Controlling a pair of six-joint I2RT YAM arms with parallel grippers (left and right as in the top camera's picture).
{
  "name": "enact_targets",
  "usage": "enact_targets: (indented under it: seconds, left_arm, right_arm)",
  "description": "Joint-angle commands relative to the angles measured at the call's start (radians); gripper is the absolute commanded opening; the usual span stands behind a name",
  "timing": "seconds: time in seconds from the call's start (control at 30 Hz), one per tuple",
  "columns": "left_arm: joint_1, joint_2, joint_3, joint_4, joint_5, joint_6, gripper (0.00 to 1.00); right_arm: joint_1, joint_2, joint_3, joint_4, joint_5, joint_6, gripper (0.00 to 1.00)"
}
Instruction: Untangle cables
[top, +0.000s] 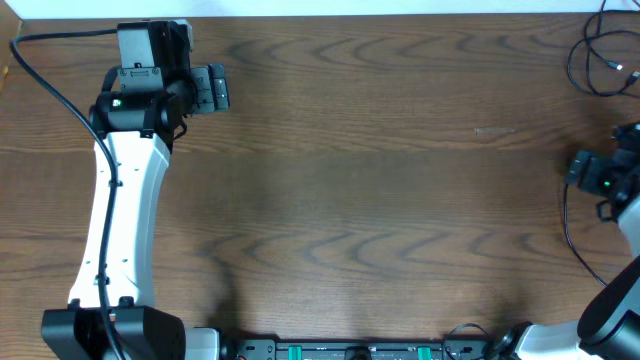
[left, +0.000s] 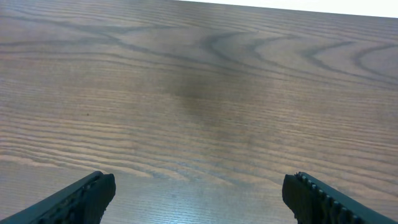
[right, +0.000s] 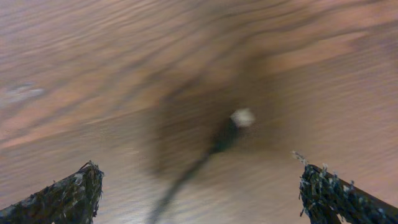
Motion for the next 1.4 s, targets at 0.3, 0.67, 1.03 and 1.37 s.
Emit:
enact_targets:
  seconds: [0.3, 0.67, 1.03, 1.37]
  left_arm:
    - [0.004, 0.000, 0.003, 0.000, -0.005, -0.015, 0.92]
    - [0.004, 0.000, 0.003, 0.000, -0.005, -0.015, 0.92]
    - [0.004, 0.000, 0.003, 0.000, -0.005, -0.015, 0.92]
    - [0.004, 0.000, 0.003, 0.000, -0.005, -0.015, 0.92]
  right_arm:
    - [0.030, 0.004, 0.003, -0.129, -0.114, 0.141, 0.97]
    - [0.031, 0.004, -0.018, -0.220, 0.094, 0.279, 0.87]
    - [0.031, 0.004, -0.102, -0.135, 0.101, 0.278, 0.86]
    - [0.031, 0.004, -0.153, -0.049, 0.126, 0.280, 0.01]
